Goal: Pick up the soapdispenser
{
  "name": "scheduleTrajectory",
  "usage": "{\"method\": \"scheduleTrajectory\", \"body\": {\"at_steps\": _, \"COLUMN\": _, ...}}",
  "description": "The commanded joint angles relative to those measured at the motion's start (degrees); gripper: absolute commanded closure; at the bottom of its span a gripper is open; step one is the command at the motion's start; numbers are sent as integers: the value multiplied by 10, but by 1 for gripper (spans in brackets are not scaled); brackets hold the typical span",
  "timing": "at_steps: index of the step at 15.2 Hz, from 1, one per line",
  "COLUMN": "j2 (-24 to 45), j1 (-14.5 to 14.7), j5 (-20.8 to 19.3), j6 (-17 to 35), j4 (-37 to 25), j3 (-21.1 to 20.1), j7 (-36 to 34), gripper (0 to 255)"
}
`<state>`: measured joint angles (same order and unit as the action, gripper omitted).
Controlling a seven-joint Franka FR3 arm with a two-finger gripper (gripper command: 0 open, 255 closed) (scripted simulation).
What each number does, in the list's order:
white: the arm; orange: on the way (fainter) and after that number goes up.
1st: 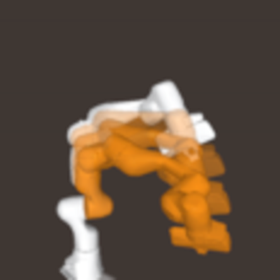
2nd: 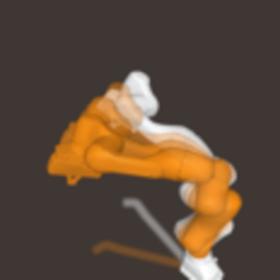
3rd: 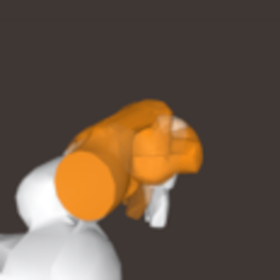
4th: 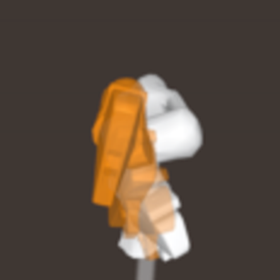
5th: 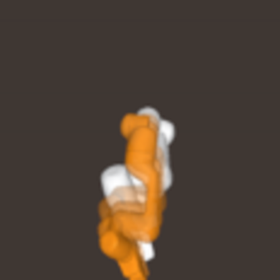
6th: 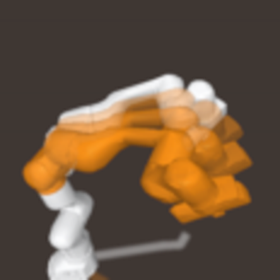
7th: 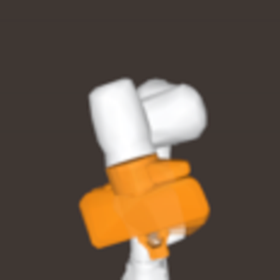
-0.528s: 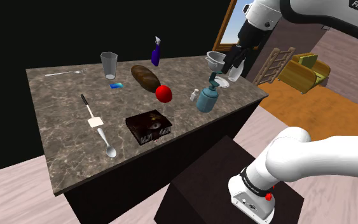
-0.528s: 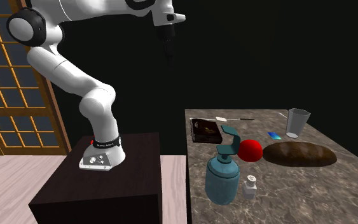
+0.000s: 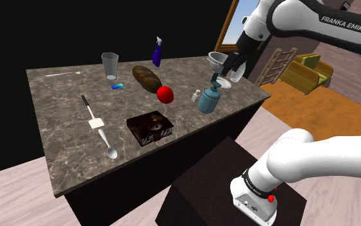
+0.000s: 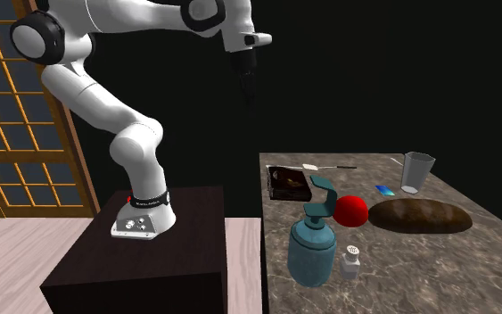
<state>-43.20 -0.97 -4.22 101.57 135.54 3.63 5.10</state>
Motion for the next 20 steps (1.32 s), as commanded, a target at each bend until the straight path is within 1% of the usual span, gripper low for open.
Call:
{"method": "scheduleTrajectory", "body": {"at_steps": 1, "j2": 9, "j1": -8, "j5": -9, "j6": 38, "j4": 20, "j3": 21, "j7": 16, "gripper": 0}}
{"method": "scheduleTrajectory", "body": {"at_steps": 7, "j2": 67, "j1": -27, "j5": -27, "j6": 143, "j4": 43, "j3": 85, "j7": 65, "gripper": 0}}
{"method": "scheduleTrajectory", "body": {"at_steps": 12, "j2": 136, "j1": -35, "j5": -26, "j6": 229, "j4": 42, "j3": 141, "j7": 111, "gripper": 0}}
{"method": "scheduleTrajectory", "body": {"at_steps": 16, "j2": 202, "j1": -33, "j5": -7, "j6": 294, "j4": 27, "j3": 189, "j7": 156, "gripper": 0}}
{"method": "scheduleTrajectory", "body": {"at_steps": 20, "j2": 278, "j1": -21, "j5": 37, "j6": 351, "j4": -1, "j3": 240, "j7": 215, "gripper": 0}}
